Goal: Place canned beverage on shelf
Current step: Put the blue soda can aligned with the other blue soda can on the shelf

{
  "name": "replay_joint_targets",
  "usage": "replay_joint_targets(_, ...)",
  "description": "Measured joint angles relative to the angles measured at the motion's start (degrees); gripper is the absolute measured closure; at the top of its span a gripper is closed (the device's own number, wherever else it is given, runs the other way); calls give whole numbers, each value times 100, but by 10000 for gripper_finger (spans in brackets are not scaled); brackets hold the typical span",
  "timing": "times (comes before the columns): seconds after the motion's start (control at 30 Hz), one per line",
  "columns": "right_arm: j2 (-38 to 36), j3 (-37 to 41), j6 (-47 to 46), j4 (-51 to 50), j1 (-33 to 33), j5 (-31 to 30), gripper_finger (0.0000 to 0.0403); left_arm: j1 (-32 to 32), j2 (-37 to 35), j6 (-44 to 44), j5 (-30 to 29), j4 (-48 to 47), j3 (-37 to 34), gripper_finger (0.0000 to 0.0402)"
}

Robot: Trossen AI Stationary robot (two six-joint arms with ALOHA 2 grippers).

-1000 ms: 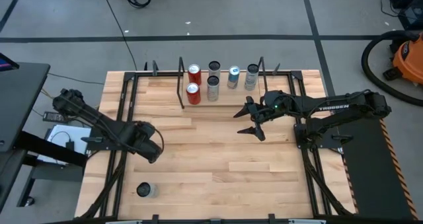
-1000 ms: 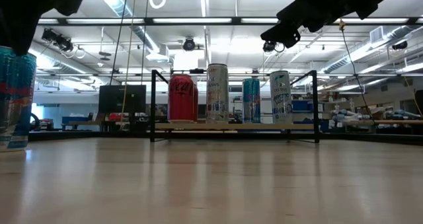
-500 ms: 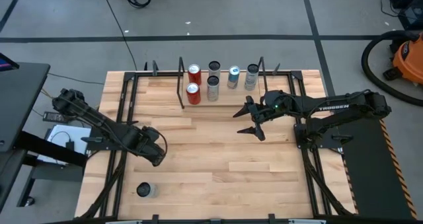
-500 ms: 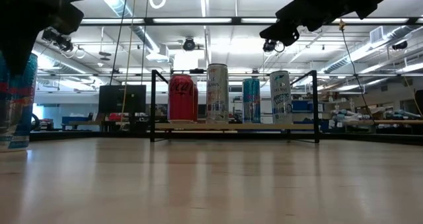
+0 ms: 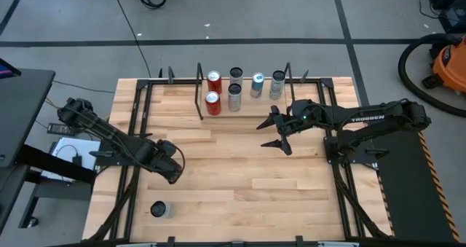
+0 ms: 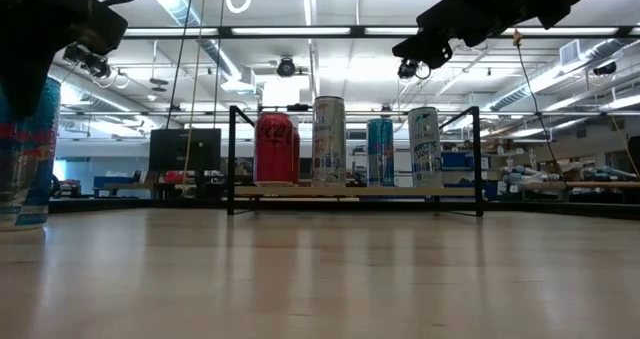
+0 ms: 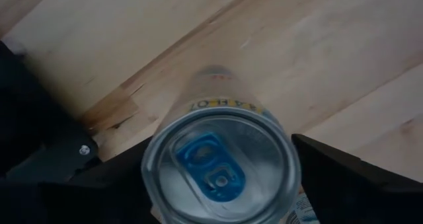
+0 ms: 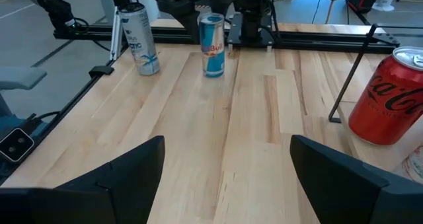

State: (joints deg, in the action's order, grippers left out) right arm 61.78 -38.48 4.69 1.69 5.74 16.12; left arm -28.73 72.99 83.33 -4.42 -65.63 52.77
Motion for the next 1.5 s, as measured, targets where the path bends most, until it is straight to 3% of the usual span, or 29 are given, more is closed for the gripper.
replay_joint_targets(0.37, 0, 0, 0, 0, 0, 0, 69, 118, 2, -431, 57, 273, 83, 173)
replay_joint_targets(0.67, 0, 0, 0, -2, 0, -1, 69, 744, 2, -1359, 277, 370, 406, 162)
replay_joint_targets(1.13, 0, 0, 0, -2, 0, -2, 69, 2497, 16, -4058, 469, 673, 1118, 162)
replay_joint_targets(1.5, 0, 0, 140, 46, 0, -203, 69, 3245, 925, -6348, 585, 630, 2366, 162)
